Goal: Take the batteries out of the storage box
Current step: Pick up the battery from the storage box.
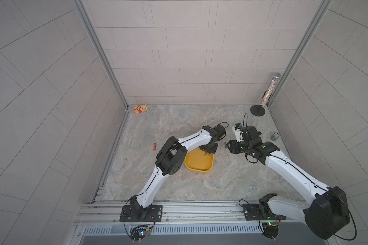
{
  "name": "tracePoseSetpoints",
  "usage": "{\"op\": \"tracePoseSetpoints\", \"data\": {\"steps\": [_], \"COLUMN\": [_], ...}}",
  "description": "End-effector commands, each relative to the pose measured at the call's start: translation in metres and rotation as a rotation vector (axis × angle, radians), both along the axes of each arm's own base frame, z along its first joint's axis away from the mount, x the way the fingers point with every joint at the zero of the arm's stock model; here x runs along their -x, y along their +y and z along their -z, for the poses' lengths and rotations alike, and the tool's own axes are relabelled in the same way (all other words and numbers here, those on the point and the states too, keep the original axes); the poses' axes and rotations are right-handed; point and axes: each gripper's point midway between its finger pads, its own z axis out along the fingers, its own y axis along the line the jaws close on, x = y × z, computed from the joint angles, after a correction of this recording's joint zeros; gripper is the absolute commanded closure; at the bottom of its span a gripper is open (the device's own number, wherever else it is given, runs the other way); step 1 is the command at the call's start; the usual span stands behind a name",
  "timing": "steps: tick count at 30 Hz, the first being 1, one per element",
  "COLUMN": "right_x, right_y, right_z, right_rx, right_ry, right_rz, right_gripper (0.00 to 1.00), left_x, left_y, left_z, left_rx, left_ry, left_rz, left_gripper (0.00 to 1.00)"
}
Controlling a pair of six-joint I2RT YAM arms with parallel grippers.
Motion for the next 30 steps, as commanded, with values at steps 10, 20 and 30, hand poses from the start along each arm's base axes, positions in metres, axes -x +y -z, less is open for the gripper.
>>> {"op": "tracePoseSetpoints", "data": {"steps": [10, 20, 30], "right_x": [0.000, 0.000, 0.002], "right_y": [-0.003, 0.001, 0.024], "right_z": [-0.010, -0.012, -0.015], "right_rx": [0.006, -0.008, 0.003], "right_ry": [-0.024, -0.027, -0.032], "right_rz": [0.006, 0.000, -0.071], "right_gripper": [0.45, 0.44, 0.45], "left_x": [0.001, -0.005, 0.022], "left_y": [0.017, 0.053, 0.158], "left_z": [-0.032, -0.101, -0.112], "left_rx": [-0.035, 0.003, -0.034], "left_ry": [-0.030, -0.114, -0.131], "left_rz": [-0.003, -0.041, -0.200], "left_gripper": [1.00, 1.00, 1.00]}}
